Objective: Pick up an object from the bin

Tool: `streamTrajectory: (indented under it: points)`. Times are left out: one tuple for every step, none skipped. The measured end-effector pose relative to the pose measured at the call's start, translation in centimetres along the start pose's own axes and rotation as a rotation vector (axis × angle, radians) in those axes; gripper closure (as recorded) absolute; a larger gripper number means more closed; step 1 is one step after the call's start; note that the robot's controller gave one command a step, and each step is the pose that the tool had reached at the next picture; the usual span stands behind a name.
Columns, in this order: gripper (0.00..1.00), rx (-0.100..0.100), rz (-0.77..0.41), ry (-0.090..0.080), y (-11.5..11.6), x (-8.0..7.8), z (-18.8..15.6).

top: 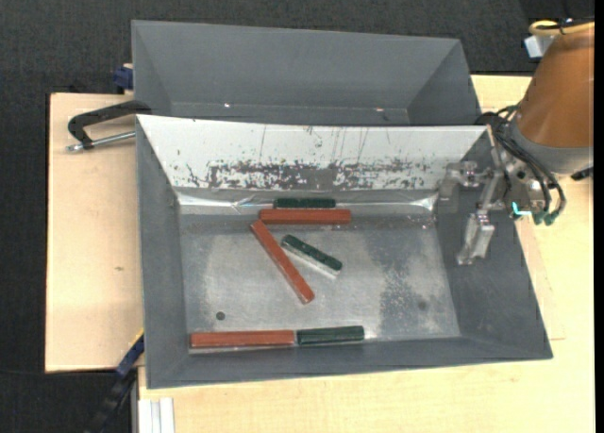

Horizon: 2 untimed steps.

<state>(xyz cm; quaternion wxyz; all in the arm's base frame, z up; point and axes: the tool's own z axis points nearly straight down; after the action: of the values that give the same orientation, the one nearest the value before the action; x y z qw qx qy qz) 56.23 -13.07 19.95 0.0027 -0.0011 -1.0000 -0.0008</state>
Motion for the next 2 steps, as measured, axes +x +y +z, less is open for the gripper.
streamTrajectory:
  points:
    - [0.0, 0.001, -0.002, -0.008, 0.0, -0.2, -0.4]
    - [0.0, 0.002, 0.059, -0.014, 2.2, -0.6, 4.0]
